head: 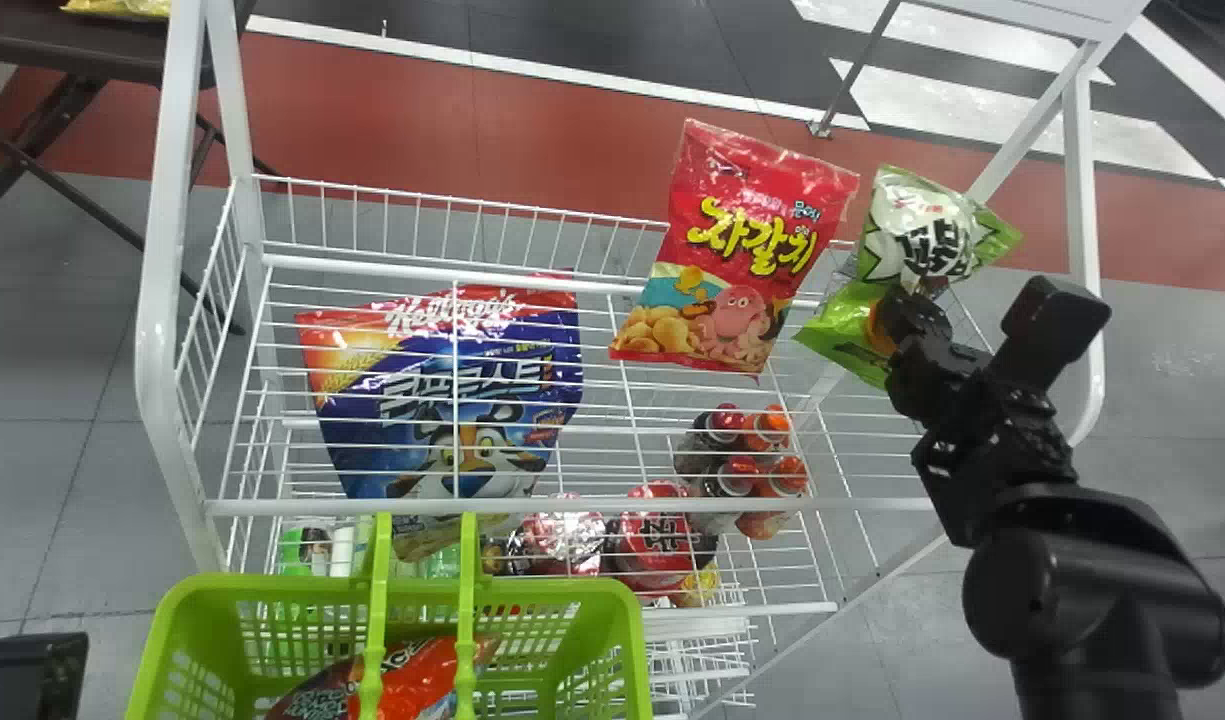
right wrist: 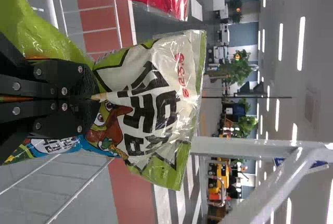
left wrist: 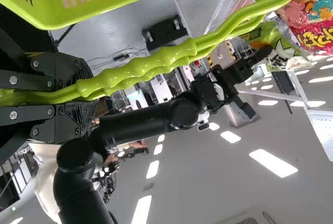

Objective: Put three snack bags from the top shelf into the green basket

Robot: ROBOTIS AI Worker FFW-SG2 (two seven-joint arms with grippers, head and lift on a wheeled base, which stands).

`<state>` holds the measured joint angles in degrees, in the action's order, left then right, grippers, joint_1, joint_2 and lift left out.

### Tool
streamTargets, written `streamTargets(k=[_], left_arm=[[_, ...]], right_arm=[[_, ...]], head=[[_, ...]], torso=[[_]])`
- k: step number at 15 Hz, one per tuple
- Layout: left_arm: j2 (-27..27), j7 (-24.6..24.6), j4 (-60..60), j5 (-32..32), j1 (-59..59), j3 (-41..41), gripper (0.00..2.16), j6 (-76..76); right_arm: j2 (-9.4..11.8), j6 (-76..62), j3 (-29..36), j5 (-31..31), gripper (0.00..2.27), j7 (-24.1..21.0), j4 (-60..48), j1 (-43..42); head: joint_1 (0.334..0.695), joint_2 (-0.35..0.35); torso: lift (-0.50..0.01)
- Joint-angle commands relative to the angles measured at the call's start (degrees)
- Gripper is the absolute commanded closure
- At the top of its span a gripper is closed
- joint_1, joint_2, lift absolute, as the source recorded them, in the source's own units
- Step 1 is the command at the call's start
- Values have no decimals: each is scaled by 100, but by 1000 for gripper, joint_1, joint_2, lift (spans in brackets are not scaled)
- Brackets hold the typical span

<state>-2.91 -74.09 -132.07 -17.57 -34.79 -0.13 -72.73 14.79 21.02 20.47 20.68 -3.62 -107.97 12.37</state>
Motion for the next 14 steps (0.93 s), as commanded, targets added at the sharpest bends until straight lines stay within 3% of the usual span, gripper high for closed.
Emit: streamTargets(k=[1,4,6,9,14], left_arm=[[-7,0,-3,8,-1,-23,1453,0],[-7,-35,-12,8,-45,13,1453,17],[-7,-53,-47,-10,-89,48,1453,35],[1,-53,-47,-10,-89,48,1453,70],[37,-53,-20,-10,-80,48,1453,140]], right_arm=[[-64,-14,124,235,2189,-104,-198,169],[-90,232,379,692,2192,-78,-857,573],[-266,777,581,946,2189,-16,-1745,1048],[-512,2605,941,1439,2192,116,-2914,1496],[-811,5840,1688,2986,2189,705,-3933,1909]], head=[[695,-350],[695,-350],[695,-350],[695,-350],[695,-350]], torso=[[-46],[-46],[-46],[-46],[-46]])
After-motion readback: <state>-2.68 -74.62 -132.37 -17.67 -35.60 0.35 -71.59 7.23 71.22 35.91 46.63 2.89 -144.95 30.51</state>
